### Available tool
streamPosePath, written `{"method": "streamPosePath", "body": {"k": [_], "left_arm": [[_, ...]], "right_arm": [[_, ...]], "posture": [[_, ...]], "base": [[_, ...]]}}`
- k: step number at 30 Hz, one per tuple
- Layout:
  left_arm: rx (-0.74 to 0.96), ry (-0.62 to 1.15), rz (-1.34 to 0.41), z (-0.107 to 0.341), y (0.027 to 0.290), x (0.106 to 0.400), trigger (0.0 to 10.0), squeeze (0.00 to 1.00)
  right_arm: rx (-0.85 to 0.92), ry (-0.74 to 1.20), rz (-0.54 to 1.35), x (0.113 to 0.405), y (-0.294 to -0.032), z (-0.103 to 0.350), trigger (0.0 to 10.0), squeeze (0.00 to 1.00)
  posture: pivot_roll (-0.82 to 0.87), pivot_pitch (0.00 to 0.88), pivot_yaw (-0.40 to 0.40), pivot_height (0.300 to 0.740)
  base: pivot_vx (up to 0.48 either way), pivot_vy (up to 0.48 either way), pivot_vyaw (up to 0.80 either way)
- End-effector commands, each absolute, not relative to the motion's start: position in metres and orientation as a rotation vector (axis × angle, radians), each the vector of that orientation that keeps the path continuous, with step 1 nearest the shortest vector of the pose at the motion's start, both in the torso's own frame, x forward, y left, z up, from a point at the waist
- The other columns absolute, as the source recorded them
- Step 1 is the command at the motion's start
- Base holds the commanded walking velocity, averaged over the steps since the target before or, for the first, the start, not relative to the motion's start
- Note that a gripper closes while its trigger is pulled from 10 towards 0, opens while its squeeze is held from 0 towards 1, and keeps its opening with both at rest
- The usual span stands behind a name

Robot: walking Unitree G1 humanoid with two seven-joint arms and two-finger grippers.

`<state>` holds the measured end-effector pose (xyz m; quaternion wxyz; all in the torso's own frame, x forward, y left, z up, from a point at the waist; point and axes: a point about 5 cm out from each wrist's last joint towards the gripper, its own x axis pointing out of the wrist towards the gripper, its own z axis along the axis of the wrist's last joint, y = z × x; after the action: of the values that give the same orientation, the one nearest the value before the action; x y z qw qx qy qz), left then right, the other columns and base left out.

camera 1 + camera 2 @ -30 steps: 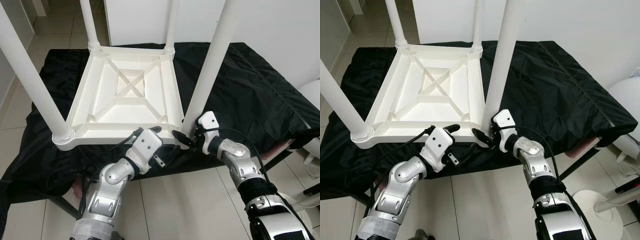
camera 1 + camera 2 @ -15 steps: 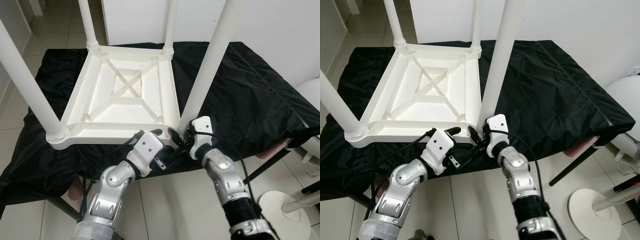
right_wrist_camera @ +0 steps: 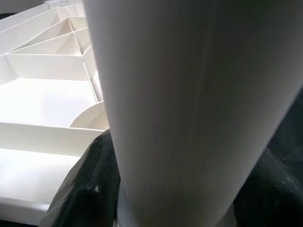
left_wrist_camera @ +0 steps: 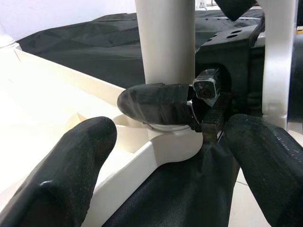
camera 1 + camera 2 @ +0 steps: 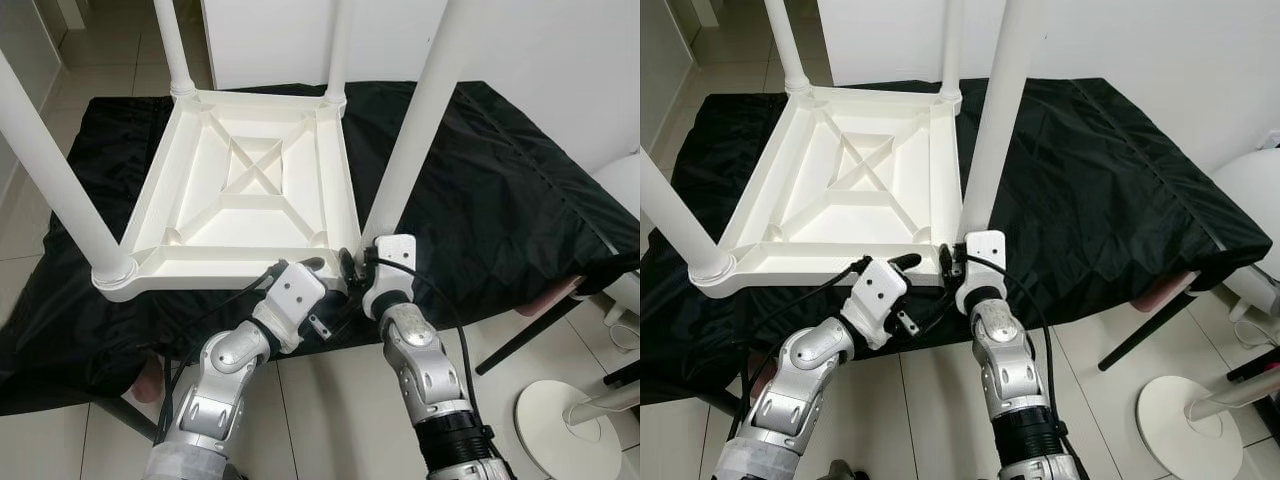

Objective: Building children table

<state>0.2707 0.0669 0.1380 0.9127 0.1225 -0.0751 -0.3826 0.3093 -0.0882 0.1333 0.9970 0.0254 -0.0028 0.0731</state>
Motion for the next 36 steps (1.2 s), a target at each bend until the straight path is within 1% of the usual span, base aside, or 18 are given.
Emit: {"method": "streamPosePath", "body": {"k": [1,4,5,9,11,13,14,18,20,23,26,28,32,35,36], "left_arm": [[0.242,-0.156,-0.684,0.137,0.070,0.272,10.0,0.00],[0.242,-0.157,-0.683,0.137,0.070,0.272,10.0,0.00],[0.241,-0.157,-0.683,0.137,0.070,0.272,10.0,0.00],[0.241,-0.157,-0.682,0.137,0.070,0.272,10.0,0.00],[0.241,-0.156,-0.679,0.137,0.070,0.272,10.0,0.00],[0.242,-0.155,-0.678,0.137,0.070,0.271,10.0,0.00],[0.242,-0.155,-0.678,0.137,0.070,0.271,10.0,0.00],[0.241,-0.154,-0.678,0.137,0.070,0.271,10.0,0.00],[0.240,-0.154,-0.679,0.137,0.070,0.271,10.0,0.00],[0.241,-0.155,-0.679,0.137,0.070,0.272,10.0,0.00],[0.243,-0.157,-0.677,0.138,0.070,0.273,10.0,0.00],[0.243,-0.157,-0.677,0.138,0.070,0.273,10.0,0.00],[0.246,-0.158,-0.679,0.138,0.070,0.274,10.0,0.00],[0.247,-0.159,-0.679,0.138,0.070,0.274,10.0,0.00],[0.248,-0.162,-0.677,0.139,0.070,0.275,10.0,0.00]], "right_arm": [[0.056,0.058,0.100,0.304,-0.096,0.118,10.0,0.00],[0.051,0.046,0.115,0.304,-0.095,0.119,10.0,0.00],[0.064,0.024,0.145,0.303,-0.093,0.122,10.0,1.00],[0.060,-0.023,0.176,0.302,-0.094,0.128,10.0,1.00],[0.029,-0.052,0.197,0.302,-0.102,0.131,10.0,1.00],[0.009,-0.063,0.212,0.302,-0.105,0.133,10.0,1.00],[-0.004,-0.064,0.236,0.303,-0.108,0.133,10.0,0.00],[-0.010,-0.062,0.253,0.304,-0.109,0.133,10.0,0.00],[-0.029,-0.075,0.368,0.307,-0.110,0.136,10.0,0.00],[-0.052,-0.084,0.411,0.309,-0.112,0.137,10.0,0.00],[-0.121,-0.108,0.513,0.320,-0.117,0.143,10.0,0.00],[-0.121,-0.108,0.513,0.320,-0.117,0.143,10.0,0.00],[-0.186,-0.106,0.649,0.330,-0.113,0.146,10.0,0.00],[-0.199,-0.103,0.683,0.331,-0.112,0.146,10.0,0.00],[-0.212,-0.094,0.729,0.333,-0.108,0.146,10.0,0.00]], "posture": [[-0.06,0.081,-0.026,0.740],[-0.06,0.081,-0.026,0.740],[-0.06,0.081,-0.028,0.740],[-0.06,0.080,-0.029,0.740],[-0.06,0.082,-0.031,0.740],[-0.06,0.082,-0.031,0.740],[-0.06,0.083,-0.032,0.740],[-0.06,0.083,-0.031,0.740],[-0.06,0.083,-0.030,0.740],[-0.06,0.081,-0.030,0.740],[-0.06,0.077,-0.027,0.740],[-0.06,0.077,-0.027,0.740],[-0.06,0.074,-0.023,0.740],[-0.05,0.074,-0.026,0.740],[-0.05,0.074,-0.026,0.740]], "base": [[0.000,0.000,0.00],[0.000,0.000,0.00],[0.000,0.000,0.00],[0.000,0.000,0.00],[0.000,0.000,0.00],[0.000,0.000,0.00],[0.000,0.000,0.00],[0.000,0.000,0.00],[0.000,0.000,0.00],[0.000,0.000,0.00],[0.000,0.000,0.00],[0.000,0.000,0.00],[0.000,0.000,0.00],[0.000,0.000,0.00],[0.000,0.000,0.00]]}}
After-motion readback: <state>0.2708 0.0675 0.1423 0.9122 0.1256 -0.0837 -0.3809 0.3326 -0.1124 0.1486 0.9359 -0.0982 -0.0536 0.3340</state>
